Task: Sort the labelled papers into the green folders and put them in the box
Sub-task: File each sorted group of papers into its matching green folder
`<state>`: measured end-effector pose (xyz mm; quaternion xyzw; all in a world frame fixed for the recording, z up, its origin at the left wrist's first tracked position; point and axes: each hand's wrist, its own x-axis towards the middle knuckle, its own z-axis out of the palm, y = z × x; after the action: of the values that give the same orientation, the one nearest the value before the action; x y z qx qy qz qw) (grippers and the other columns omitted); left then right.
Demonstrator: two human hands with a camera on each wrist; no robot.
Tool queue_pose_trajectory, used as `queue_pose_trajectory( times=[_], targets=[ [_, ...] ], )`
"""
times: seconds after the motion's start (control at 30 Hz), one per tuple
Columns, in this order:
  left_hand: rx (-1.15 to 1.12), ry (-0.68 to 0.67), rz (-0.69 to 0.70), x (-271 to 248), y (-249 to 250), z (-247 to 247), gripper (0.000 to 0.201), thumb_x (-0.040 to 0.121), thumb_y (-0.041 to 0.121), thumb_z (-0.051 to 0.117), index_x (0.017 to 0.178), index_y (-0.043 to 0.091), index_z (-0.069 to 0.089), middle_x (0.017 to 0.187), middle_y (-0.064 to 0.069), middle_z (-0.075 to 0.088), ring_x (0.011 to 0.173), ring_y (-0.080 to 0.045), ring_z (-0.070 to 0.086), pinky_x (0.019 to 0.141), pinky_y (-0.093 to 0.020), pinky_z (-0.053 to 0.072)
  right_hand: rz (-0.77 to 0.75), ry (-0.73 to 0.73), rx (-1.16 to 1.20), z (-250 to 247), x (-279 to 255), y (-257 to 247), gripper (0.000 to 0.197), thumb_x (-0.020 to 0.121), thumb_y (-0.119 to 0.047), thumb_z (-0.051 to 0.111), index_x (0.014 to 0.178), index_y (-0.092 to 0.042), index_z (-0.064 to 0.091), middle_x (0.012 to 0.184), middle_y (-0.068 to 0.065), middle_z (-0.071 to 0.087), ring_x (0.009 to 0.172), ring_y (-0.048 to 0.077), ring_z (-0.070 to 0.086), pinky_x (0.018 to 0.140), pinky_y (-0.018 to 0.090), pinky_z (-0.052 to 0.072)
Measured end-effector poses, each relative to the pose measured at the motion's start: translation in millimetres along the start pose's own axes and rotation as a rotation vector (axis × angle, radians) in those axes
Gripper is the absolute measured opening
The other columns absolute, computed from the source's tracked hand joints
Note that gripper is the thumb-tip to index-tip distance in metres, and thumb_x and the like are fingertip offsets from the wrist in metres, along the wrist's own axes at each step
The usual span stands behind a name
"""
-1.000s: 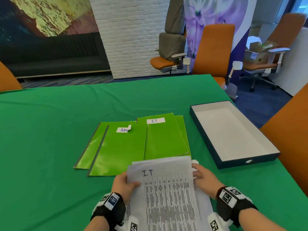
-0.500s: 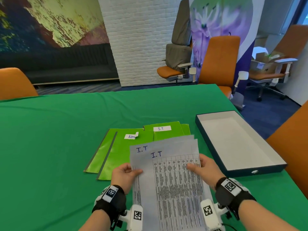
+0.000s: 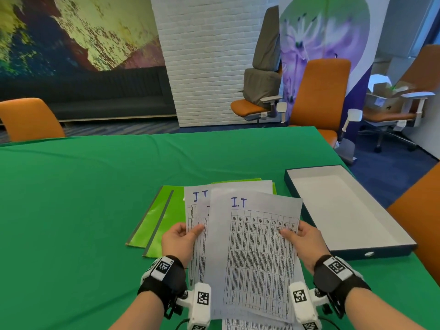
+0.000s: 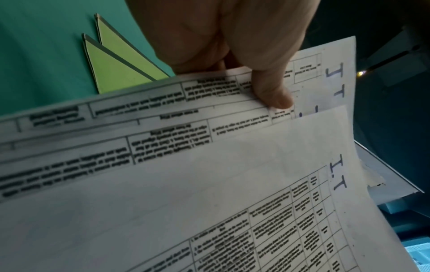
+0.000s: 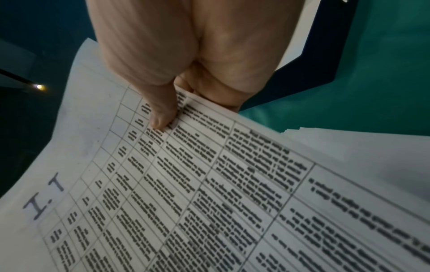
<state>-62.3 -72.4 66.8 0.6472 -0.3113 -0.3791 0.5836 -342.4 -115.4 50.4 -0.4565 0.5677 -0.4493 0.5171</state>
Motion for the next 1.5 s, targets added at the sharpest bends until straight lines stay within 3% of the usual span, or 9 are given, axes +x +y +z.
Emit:
queue_pose_trajectory(
  times=[0.13,0.4,0.6,0.73,0.87,1.03,1.13,1.23,1.5],
  targets=[
    [0.009,-0.024,0.002,-2,-2,0,0.012,0.081,0.008,0.068,0.085,0.001,0.060,0.086,-0.018,0.070,0.078,-0.029,0.064,0.081,-0.052,0.054,0.019,-0.032,0.015,-1,-2,3,0.031,0.084,-0.003,0.066,0.113,-0.016,0.064,0.102,-0.001,0.072,0.096,0.014,0.067,0.092,0.035,0.050],
    [-0.043,-0.165,0.183,-16,14,22,0.018,0.090,0.004,0.053,0.097,0.020,0.055,0.098,0.000,0.068,0.086,-0.016,0.066,0.071,-0.028,0.056,-0.085,-0.061,0.067,9,-7,-19,0.020,0.082,-0.003,0.068,0.097,-0.014,0.063,0.097,0.004,0.073,0.092,0.018,0.069,0.085,0.034,0.054],
    [0.226,-0.277,0.150,-21,-15,31,0.056,0.076,0.008,0.073,0.115,0.017,0.035,0.107,0.007,0.058,0.097,-0.012,0.061,0.086,-0.031,0.051,-0.101,-0.176,-0.172,18,-15,-15,0.051,0.083,0.007,0.055,0.123,-0.021,0.040,0.104,-0.011,0.058,0.088,0.002,0.058,0.076,0.017,0.050],
    [0.506,-0.380,0.071,-31,-49,27,0.044,0.085,0.002,0.061,0.119,0.020,0.039,0.112,0.004,0.057,0.107,-0.018,0.058,0.097,-0.031,0.047,0.043,-0.386,-0.430,20,-29,15,0.075,0.085,0.003,0.050,0.145,-0.025,0.017,0.123,-0.009,0.049,0.076,0.000,0.055,0.065,0.009,0.046],
    [0.428,-0.243,0.091,-27,-53,25,0.033,0.089,0.000,0.051,0.114,0.022,0.047,0.107,0.002,0.062,0.101,-0.018,0.060,0.093,-0.039,0.050,0.011,-0.248,-0.397,17,-24,23,0.056,0.089,-0.003,0.054,0.139,-0.020,0.037,0.130,-0.006,0.052,0.118,0.011,0.051,0.101,0.027,0.039],
    [0.169,-0.151,0.133,-15,-28,41,0.026,0.093,0.005,0.047,0.111,0.023,0.044,0.101,0.011,0.059,0.091,-0.001,0.056,0.078,-0.030,0.047,-0.032,-0.263,-0.361,22,-9,17,0.041,0.092,-0.011,0.056,0.130,-0.020,0.049,0.124,-0.011,0.056,0.117,0.008,0.052,0.100,0.027,0.038],
    [0.198,-0.185,0.165,-5,-25,53,0.022,0.092,0.010,0.052,0.110,0.022,0.045,0.100,0.010,0.060,0.092,-0.010,0.060,0.076,-0.027,0.048,-0.020,-0.169,-0.377,19,1,13,0.034,0.093,-0.012,0.053,0.127,-0.018,0.053,0.122,-0.005,0.060,0.104,0.008,0.057,0.091,0.024,0.046],
    [0.346,-0.232,0.143,13,-29,64,0.031,0.089,0.019,0.060,0.116,0.013,0.046,0.106,-0.001,0.062,0.096,-0.021,0.061,0.083,-0.037,0.051,-0.059,0.057,-0.358,4,14,4,0.027,0.092,-0.008,0.052,0.116,-0.020,0.057,0.110,-0.003,0.063,0.085,0.005,0.060,0.067,0.020,0.048],
    [1.390,-0.653,0.308,56,-72,73,0.056,0.092,0.027,0.053,0.143,0.023,0.030,0.155,0.001,0.024,0.142,-0.022,0.022,0.116,-0.035,0.021,-0.078,0.287,-0.460,-35,45,7,0.021,0.095,-0.005,0.043,0.108,-0.016,0.055,0.100,0.004,0.064,0.086,0.024,0.061,0.076,0.031,0.051]
  ],
)
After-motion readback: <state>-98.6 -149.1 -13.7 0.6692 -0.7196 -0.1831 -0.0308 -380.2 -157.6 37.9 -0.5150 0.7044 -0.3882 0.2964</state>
